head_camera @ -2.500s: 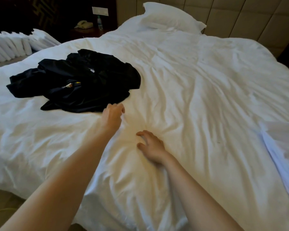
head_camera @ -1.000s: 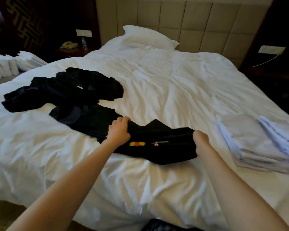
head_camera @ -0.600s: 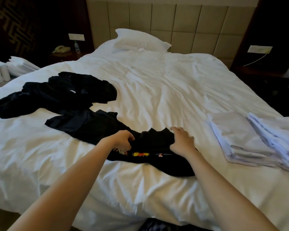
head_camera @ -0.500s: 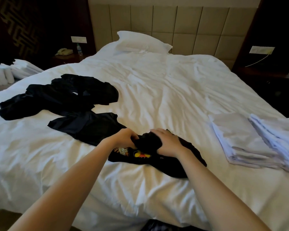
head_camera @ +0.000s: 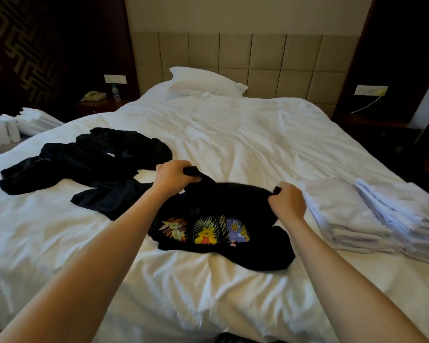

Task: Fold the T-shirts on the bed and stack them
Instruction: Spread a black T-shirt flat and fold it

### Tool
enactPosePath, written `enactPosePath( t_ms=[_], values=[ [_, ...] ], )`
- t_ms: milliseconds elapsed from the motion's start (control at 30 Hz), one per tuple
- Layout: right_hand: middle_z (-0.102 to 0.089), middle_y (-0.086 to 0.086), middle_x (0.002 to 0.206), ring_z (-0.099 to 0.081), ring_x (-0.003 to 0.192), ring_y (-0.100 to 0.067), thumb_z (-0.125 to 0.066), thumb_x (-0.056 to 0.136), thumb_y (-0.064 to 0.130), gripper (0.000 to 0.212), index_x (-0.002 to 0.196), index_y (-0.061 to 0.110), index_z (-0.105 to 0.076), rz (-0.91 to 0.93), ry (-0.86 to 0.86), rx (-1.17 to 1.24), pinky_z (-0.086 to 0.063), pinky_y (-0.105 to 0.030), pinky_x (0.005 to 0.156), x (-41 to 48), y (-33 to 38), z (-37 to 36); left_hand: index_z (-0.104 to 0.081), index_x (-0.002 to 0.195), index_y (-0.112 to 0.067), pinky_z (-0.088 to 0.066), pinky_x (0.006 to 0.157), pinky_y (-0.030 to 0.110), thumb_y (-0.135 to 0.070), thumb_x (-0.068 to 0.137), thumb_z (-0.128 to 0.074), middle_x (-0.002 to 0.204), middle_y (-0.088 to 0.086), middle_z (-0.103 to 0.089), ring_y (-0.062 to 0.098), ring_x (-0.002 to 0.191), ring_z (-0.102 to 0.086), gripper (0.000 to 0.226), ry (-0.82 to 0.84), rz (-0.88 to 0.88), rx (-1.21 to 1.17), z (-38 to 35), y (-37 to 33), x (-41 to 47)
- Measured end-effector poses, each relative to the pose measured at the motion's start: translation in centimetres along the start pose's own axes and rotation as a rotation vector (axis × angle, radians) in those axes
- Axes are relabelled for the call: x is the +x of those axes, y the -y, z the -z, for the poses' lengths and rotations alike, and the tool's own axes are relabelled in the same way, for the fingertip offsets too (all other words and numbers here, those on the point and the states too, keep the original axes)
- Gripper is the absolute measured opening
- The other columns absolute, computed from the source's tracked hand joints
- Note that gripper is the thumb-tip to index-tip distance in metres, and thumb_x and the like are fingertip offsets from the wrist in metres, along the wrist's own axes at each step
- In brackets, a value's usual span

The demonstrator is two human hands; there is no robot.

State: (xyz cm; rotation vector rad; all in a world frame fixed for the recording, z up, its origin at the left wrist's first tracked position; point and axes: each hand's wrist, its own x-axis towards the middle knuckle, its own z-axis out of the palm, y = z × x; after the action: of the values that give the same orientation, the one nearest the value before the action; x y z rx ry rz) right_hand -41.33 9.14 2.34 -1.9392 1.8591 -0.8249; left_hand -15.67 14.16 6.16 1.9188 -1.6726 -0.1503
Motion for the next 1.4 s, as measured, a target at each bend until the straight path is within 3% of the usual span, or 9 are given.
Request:
enactPosePath(
  t_ms=[67,133,267,367,500,633,767,1200,1400],
  values=[
    [-0.053,-0.013,0.109,-0.053,0.1,-0.032,-0.053,0.086,0.009,0.007,0.092,0.01,-0.05,-0.08,0.117,-0.234,-0.04,-0.031,0.072,-0.1,-0.4,1.1,-0.062,0.086,-0.021,-0.041,0.072,0.027,-0.022,0.085,-0.067,0.076,-0.004,-0.06,0.017,0.083,-0.056,0.006,0.014,-0.006,-0.23,0.4,-0.5,0.1],
    [-0.04,-0.015,0.131,-0.041,0.123,-0.034,-0.055,0.089,0.017,0.044,0.129,0.01,-0.04,-0.114,0.317,-0.307,-0.033,-0.043,0.098,-0.4,-0.7,1.4,-0.063,0.091,-0.017,-0.042,0.074,0.023,-0.008,0.088,-0.062,0.081,-0.003,-0.061,0.015,0.087,-0.058,0.01,0.099,-0.086,-0.342,0.7,-1.5,-0.2],
    [-0.027,-0.007,0.147,-0.027,0.136,-0.029,-0.061,0.079,0.007,0.081,0.147,0.026,-0.022,0.15,0.484,0.02,-0.018,-0.052,0.109,-1.3,1.7,1.0,-0.063,0.098,-0.017,-0.047,0.089,0.03,0.0,0.09,-0.056,0.094,0.001,-0.062,0.018,0.097,-0.059,0.02,0.257,-0.223,-0.352,0.7,-3.9,-0.4],
    [-0.047,-0.005,0.135,-0.043,0.127,-0.027,-0.069,0.063,0.016,0.074,0.133,0.024,-0.044,0.276,0.541,0.317,-0.034,-0.048,0.102,-1.9,5.1,0.3,-0.062,0.097,-0.019,-0.048,0.085,0.029,-0.006,0.089,-0.06,0.095,0.001,-0.063,0.017,0.093,-0.059,0.016,0.29,-0.268,-0.314,1.0,-5.7,-0.2],
    [-0.06,-0.005,0.072,-0.057,0.064,-0.021,-0.065,0.084,0.013,0.005,0.08,0.012,-0.062,0.222,0.47,0.571,-0.042,-0.026,0.06,-2.3,8.0,1.2,-0.056,0.095,-0.019,-0.048,0.074,0.03,-0.016,0.084,-0.069,0.081,-0.004,-0.061,0.019,0.079,-0.058,0.017,0.204,-0.227,-0.349,1.6,-6.6,-0.3],
    [-0.062,0.0,0.075,-0.059,0.069,-0.017,-0.061,0.091,0.02,0.01,0.084,0.014,-0.063,0.157,0.312,0.662,-0.043,-0.024,0.062,-2.0,7.7,1.8,-0.051,0.109,-0.019,-0.048,0.078,0.033,-0.026,0.084,-0.069,0.089,0.001,-0.064,0.02,0.081,-0.062,0.032,0.362,-0.072,-0.443,1.3,-5.2,-0.7],
    [-0.062,-0.004,0.075,-0.061,0.071,-0.022,-0.062,0.091,0.021,0.018,0.077,0.01,-0.061,0.045,0.251,0.848,-0.045,-0.031,0.065,-1.8,6.3,3.4,-0.053,0.124,-0.017,-0.044,0.091,0.032,-0.023,0.078,-0.075,0.118,-0.001,-0.059,0.018,0.108,-0.055,0.051,0.527,-0.133,-0.012,0.1,-2.9,-1.3],
    [-0.06,-0.014,0.087,-0.062,0.095,-0.037,-0.062,0.09,0.028,0.032,0.087,-0.004,-0.062,-0.134,-0.03,0.756,-0.044,-0.035,0.075,0.4,1.3,7.2,-0.066,0.093,-0.011,-0.039,0.064,0.022,-0.038,0.09,-0.06,0.08,0.003,-0.06,0.014,0.07,-0.055,0.028,0.424,0.005,-0.253,-0.3,-1.6,-1.5],
    [-0.04,-0.004,0.058,-0.042,0.057,-0.021,-0.059,0.091,0.039,0.049,0.058,0.01,-0.038,-0.139,-0.124,0.49,-0.026,-0.032,0.052,0.7,-0.1,8.7,-0.049,0.118,-0.019,-0.052,0.083,0.028,-0.015,0.077,-0.076,0.107,0.0,-0.06,0.015,0.094,-0.062,0.049,0.597,-0.058,-0.285,2.2,-3.5,-1.6]
  ],
)
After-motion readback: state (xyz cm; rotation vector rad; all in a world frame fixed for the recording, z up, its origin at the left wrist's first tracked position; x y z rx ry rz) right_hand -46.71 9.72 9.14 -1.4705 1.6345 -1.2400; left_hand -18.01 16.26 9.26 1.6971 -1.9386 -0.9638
